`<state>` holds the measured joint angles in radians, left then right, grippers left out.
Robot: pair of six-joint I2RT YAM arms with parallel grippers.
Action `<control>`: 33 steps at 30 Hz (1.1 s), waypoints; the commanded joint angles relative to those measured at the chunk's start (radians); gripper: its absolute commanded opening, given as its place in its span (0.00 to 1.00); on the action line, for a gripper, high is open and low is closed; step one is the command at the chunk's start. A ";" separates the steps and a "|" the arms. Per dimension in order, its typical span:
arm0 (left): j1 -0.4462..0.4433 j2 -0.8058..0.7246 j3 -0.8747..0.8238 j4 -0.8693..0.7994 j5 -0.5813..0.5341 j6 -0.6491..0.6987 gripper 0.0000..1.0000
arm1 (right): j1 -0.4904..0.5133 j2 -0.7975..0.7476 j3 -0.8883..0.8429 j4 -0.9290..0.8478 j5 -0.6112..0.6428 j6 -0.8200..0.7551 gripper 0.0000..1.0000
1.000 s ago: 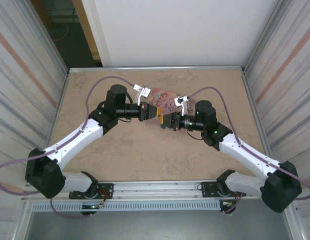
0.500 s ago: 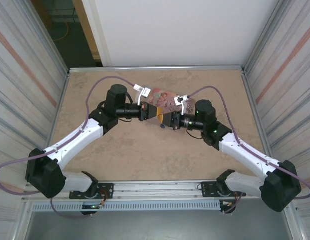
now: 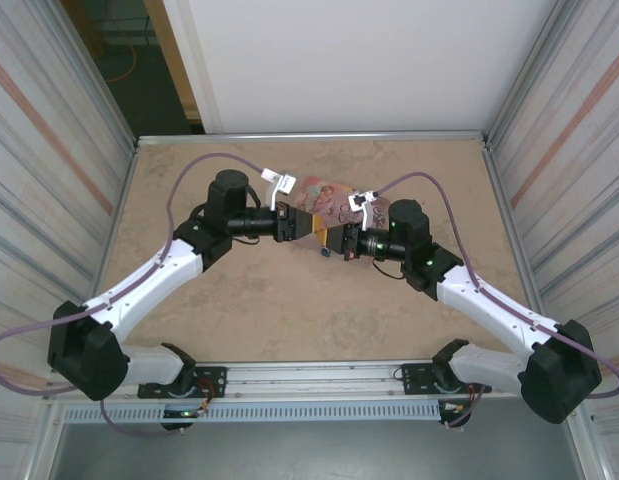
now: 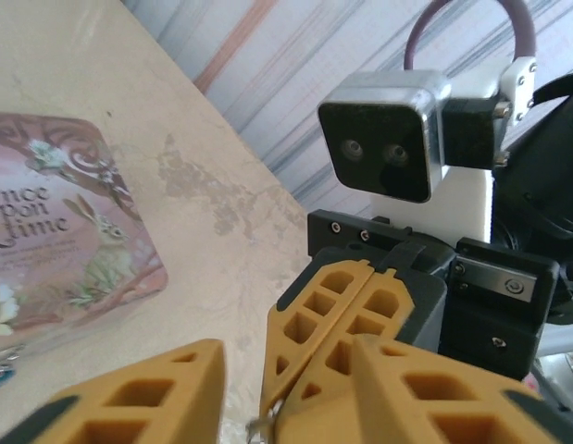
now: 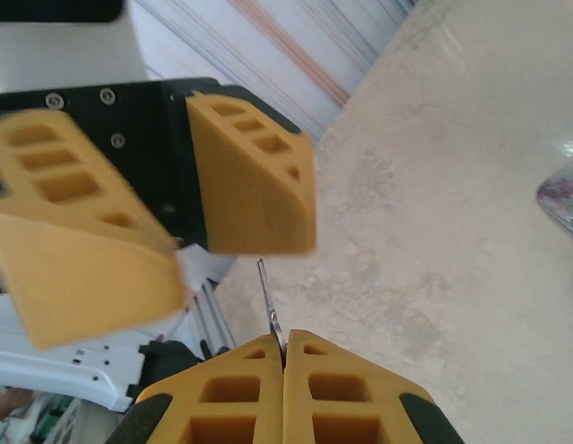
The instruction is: Unlock the padlock with the key
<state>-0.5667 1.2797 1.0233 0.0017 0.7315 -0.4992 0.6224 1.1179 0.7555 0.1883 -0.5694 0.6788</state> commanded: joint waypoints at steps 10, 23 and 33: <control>0.077 -0.116 -0.167 -0.102 -0.235 0.085 0.64 | -0.116 -0.004 -0.063 -0.103 0.023 -0.067 0.00; 0.007 0.151 -0.176 -0.082 -0.263 0.235 0.70 | -0.357 0.172 -0.192 0.188 -0.174 0.045 0.00; -0.030 0.344 -0.082 0.002 -0.244 0.279 0.71 | -0.440 0.332 -0.156 0.264 -0.239 0.039 0.00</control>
<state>-0.5961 1.5890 0.9043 -0.0471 0.4774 -0.2615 0.1932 1.4239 0.5713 0.4019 -0.7715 0.7246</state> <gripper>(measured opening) 0.709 0.055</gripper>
